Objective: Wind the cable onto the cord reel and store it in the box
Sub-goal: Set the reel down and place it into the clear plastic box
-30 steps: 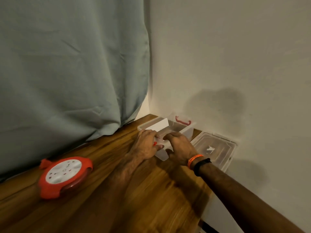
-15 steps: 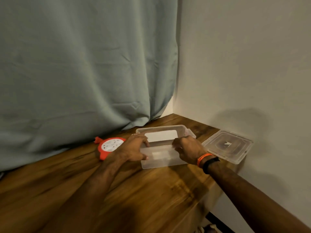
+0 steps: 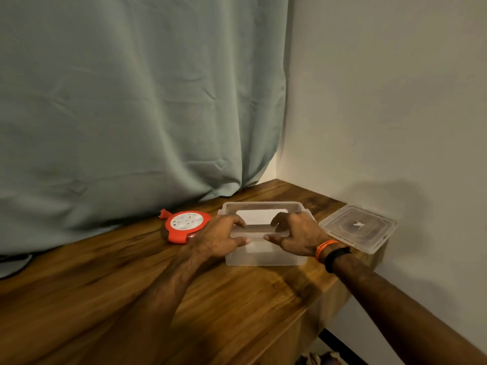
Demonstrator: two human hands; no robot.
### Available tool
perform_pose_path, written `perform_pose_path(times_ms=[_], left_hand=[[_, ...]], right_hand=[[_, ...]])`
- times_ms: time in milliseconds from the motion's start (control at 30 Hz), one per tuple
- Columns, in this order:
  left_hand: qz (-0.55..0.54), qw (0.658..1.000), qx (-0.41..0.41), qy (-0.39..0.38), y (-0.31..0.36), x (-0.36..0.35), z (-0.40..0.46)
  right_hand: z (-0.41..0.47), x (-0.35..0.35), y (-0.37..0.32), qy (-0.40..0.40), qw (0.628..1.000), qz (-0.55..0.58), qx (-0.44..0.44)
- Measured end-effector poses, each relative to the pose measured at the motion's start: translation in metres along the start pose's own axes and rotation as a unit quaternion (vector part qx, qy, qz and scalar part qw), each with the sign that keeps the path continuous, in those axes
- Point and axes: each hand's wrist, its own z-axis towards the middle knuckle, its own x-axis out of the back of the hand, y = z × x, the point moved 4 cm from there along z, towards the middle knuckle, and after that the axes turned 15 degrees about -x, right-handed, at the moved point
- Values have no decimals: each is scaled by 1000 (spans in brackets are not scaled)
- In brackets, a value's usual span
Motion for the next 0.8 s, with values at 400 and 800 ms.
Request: perform_pose_path(times_ms=[400, 800], left_hand=[[-147, 924, 282, 213, -110, 58, -22], [-365, 797, 399, 270, -212, 33, -16]], right_hand=[[87, -10, -88, -38, 993, 112, -16], [175, -107, -179, -149, 987, -58, 23]])
